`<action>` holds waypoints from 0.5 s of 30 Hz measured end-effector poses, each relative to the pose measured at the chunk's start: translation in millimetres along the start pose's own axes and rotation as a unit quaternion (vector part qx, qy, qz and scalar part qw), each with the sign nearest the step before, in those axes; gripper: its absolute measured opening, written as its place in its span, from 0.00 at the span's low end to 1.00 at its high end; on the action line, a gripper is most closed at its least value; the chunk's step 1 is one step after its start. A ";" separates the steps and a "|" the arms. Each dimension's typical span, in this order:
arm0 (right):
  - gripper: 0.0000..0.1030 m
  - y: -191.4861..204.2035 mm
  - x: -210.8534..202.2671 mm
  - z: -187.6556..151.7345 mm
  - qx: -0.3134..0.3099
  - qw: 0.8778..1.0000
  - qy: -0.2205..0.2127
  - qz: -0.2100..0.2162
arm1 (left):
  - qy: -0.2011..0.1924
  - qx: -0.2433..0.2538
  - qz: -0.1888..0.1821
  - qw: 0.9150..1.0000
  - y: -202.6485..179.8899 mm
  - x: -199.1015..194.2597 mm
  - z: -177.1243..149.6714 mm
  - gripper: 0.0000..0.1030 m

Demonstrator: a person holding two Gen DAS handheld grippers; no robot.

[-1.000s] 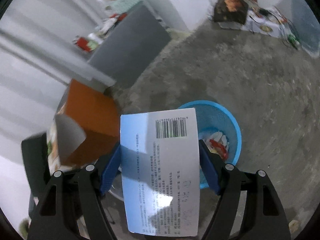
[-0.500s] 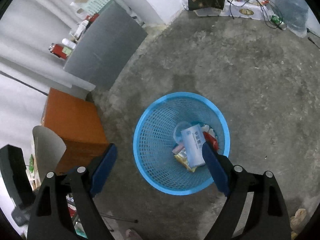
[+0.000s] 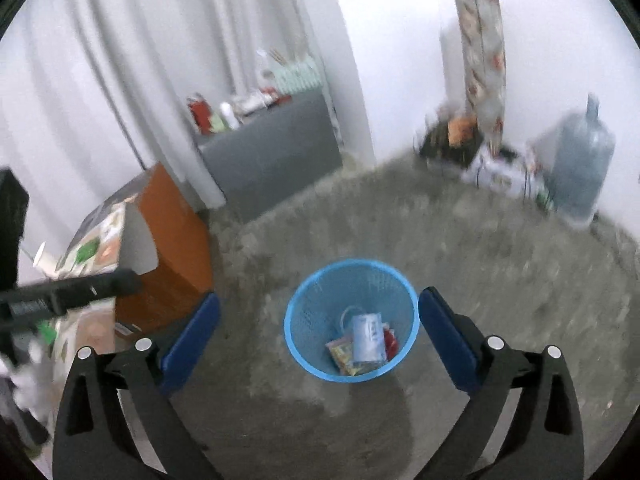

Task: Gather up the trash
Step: 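Move both tools back from the basket toward the table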

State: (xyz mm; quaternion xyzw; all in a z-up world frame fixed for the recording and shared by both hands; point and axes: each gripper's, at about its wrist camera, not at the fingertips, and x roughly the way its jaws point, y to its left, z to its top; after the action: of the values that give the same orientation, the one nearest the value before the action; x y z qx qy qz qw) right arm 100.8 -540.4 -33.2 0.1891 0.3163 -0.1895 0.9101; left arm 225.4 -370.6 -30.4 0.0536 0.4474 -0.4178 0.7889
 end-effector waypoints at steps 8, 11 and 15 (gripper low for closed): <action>0.94 82.3 -76.3 -41.1 -0.091 0.995 -0.023 0.019 | -0.105 -0.001 0.040 0.994 -2.0 -125.8 -59.6 0.63; 0.94 105.3 -90.4 -57.4 -0.094 0.995 -0.012 0.042 | -0.126 -0.003 0.059 0.990 4.3 -159.6 -82.6 0.65; 0.94 142.3 -104.5 -74.2 -0.110 0.992 0.000 0.065 | -0.161 -0.018 0.090 0.983 26.8 -210.1 -120.2 0.68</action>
State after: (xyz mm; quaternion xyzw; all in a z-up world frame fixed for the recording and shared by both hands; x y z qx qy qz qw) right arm 53.5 -360.5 12.3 0.1081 0.3220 -0.0936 0.9359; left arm 112.2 -169.7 48.2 0.0110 0.3152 -0.3404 0.8858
